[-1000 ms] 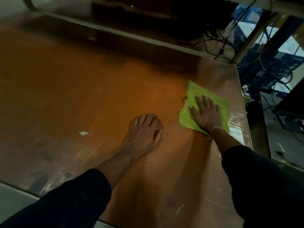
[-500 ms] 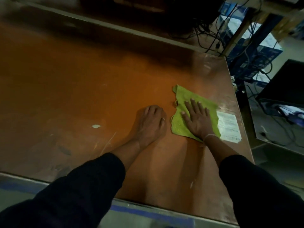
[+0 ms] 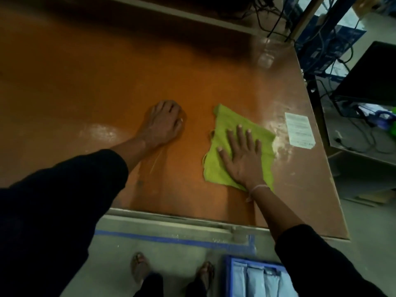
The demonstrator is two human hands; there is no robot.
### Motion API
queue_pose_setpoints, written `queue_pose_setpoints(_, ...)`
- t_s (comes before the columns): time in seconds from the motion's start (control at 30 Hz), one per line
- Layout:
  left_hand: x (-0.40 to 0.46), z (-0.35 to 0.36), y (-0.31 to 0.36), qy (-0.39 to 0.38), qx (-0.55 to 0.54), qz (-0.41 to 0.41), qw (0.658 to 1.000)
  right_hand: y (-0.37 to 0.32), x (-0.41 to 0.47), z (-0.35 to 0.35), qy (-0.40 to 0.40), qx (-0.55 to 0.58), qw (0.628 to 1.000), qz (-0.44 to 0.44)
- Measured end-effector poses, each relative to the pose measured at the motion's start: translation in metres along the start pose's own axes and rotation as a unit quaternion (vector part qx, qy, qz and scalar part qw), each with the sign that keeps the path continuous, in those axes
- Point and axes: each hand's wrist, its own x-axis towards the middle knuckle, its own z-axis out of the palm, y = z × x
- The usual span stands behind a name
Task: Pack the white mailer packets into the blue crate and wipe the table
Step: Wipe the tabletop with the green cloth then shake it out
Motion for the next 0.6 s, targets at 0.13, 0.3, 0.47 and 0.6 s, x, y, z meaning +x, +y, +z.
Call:
queue_pose_setpoints(0.13,-0.001,-0.007,-0.013,-0.011,-0.009,-0.018,1.0,-0.002,-0.039,0.0,0.004,-0.01,1.0,-0.016)
queue_pose_setpoints(0.3,-0.004,-0.008,-0.011,-0.005,-0.004,-0.028,1.0,-0.049,-0.081,0.001,0.01,0.0,0.996,0.093)
queue_pose_setpoints(0.47,-0.003,-0.005,-0.012,-0.001,-0.019,-0.029,0.999,-0.042,-0.095,-0.002,0.009,-0.02,1.0,-0.018)
queue_pose_setpoints(0.6,-0.004,-0.006,-0.014,-0.004,-0.025,-0.031,0.999,-0.054,-0.079,0.001,0.011,0.009,0.985,0.172)
